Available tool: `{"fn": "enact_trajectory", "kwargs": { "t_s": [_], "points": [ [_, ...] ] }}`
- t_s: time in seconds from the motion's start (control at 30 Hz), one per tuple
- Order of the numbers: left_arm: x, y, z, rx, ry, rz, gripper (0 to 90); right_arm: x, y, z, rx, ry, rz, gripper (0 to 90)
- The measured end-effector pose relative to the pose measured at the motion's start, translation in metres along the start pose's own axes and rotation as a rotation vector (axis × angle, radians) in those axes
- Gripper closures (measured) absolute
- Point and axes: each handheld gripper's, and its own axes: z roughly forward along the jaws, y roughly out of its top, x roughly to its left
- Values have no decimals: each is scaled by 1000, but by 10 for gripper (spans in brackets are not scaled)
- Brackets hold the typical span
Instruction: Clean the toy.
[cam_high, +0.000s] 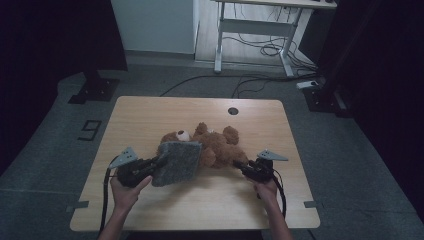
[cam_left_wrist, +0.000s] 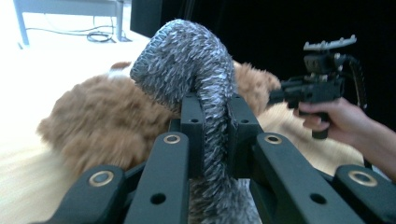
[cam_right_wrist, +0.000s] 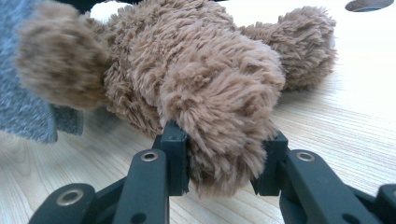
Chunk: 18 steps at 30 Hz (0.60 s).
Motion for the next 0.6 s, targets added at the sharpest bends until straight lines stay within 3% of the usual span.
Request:
{"fn": "enact_trajectory", "kwargs": {
  "t_s": [0.13, 0.2, 0.23, 0.37, 0.47, 0.6],
  "points": [
    [-2, 15, 30, -10, -47, -9, 794, -1, 0, 0, -1, 2, 4, 637],
    [-1, 22, 56, 23, -56, -9, 794, -1, 0, 1, 0, 5, 9, 637],
    [-1, 22, 56, 23, -56, -9, 794, -1, 0, 1, 0, 5, 9, 637],
    [-4, 21, 97, 92, -87, -35, 794, -1, 0, 2, -9, -8, 14, 641],
    [-5, 12, 107, 124, -49, -18, 794, -2, -1, 2, -9, -11, 21, 645],
    [2, 3, 99, 133, 19, -19, 798, -3, -1, 0, -4, -3, 22, 646]
  ]
}}
